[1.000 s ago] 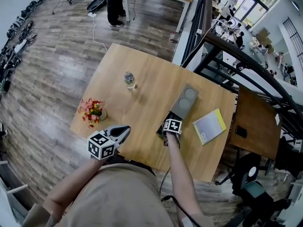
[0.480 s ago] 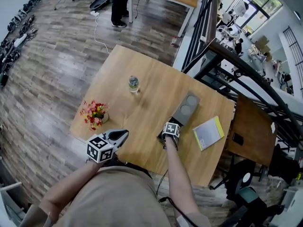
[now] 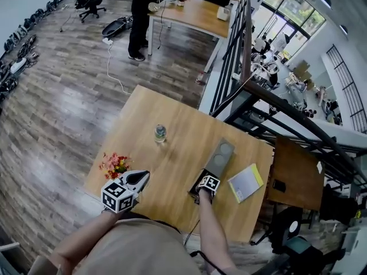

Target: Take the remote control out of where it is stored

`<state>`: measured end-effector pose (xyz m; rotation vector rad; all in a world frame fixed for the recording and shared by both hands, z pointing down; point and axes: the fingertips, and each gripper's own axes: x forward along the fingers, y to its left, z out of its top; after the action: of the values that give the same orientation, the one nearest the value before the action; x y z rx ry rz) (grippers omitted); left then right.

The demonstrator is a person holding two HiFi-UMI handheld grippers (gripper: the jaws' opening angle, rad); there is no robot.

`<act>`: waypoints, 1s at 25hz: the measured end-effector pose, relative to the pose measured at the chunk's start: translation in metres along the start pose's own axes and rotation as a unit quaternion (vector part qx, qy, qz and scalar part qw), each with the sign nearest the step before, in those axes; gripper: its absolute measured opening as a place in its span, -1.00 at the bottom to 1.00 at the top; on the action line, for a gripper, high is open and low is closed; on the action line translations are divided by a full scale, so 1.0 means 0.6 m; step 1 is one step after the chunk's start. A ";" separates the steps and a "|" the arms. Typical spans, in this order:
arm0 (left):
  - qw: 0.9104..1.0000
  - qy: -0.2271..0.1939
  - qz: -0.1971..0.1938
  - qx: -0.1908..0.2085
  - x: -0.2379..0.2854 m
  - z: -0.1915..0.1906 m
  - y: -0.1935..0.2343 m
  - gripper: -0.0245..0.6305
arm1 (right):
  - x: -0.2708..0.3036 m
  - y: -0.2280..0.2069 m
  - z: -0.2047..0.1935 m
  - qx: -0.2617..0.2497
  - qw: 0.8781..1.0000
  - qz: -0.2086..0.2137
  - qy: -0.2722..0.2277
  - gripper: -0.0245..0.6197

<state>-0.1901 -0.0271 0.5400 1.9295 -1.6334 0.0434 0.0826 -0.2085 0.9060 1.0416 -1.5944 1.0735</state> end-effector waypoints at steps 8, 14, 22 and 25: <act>0.998 0.004 -0.062 0.013 0.044 0.039 0.004 -0.91 | -0.122 0.037 -0.008 0.143 0.978 0.124 -0.085 -0.37; 0.992 0.019 -0.128 0.011 0.068 0.055 -0.024 -0.91 | -0.268 0.083 0.019 0.157 0.950 0.191 -0.192 -0.37; 0.983 0.021 -0.184 -0.010 0.071 0.069 -0.052 -0.91 | -0.492 0.118 0.055 0.129 0.911 0.228 -0.317 -0.37; 0.980 0.022 -0.198 -0.013 0.074 0.081 -0.064 -0.92 | -0.558 0.121 0.061 0.111 0.902 0.230 -0.349 -0.37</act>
<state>-0.1616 -0.0864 0.5019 2.1813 -1.1902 -0.0941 0.0787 -0.1749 0.5633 1.3342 -2.4285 1.2961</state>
